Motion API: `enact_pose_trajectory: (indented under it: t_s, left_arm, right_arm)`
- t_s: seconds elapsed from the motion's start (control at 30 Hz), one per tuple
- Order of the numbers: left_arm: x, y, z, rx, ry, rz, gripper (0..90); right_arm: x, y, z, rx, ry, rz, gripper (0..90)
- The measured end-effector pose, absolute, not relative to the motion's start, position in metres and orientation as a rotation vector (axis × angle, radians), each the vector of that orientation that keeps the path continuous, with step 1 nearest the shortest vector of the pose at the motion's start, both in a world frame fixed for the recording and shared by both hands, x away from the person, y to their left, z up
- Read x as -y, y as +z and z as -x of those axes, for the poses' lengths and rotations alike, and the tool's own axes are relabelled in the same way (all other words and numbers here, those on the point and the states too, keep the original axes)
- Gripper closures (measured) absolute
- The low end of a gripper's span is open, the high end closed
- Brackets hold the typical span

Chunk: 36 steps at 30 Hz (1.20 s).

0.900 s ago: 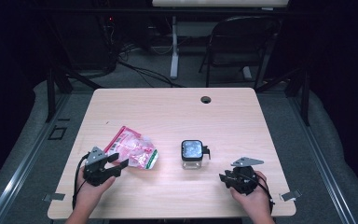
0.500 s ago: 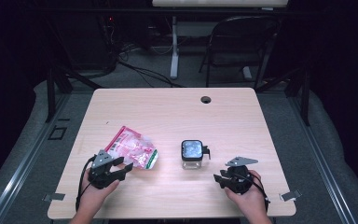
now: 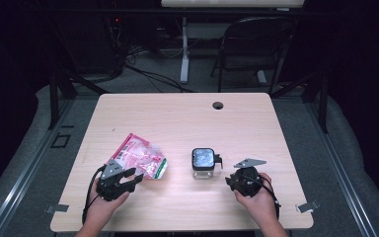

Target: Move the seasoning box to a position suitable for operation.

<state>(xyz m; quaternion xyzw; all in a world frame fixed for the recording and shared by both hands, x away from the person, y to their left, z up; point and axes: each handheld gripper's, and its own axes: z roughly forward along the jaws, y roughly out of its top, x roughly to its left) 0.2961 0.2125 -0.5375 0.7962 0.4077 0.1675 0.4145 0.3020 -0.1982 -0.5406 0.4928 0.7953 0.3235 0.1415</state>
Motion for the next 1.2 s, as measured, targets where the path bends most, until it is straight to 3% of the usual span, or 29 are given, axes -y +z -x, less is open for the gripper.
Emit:
enact_pose_trajectory:
  t_s: [0.63, 1.2]
  left_arm:
    - [-0.218, -0.538, -0.296, -1.043, 0.424, -1.991, 59.8]
    - [-0.218, -0.539, -0.296, -1.046, 0.423, -1.993, 59.8]
  right_arm:
    - [0.178, -0.548, -0.350, -2.305, 0.850, -1.505, 76.3]
    - [0.170, -0.553, -0.362, -2.293, 0.812, -1.503, 78.2]
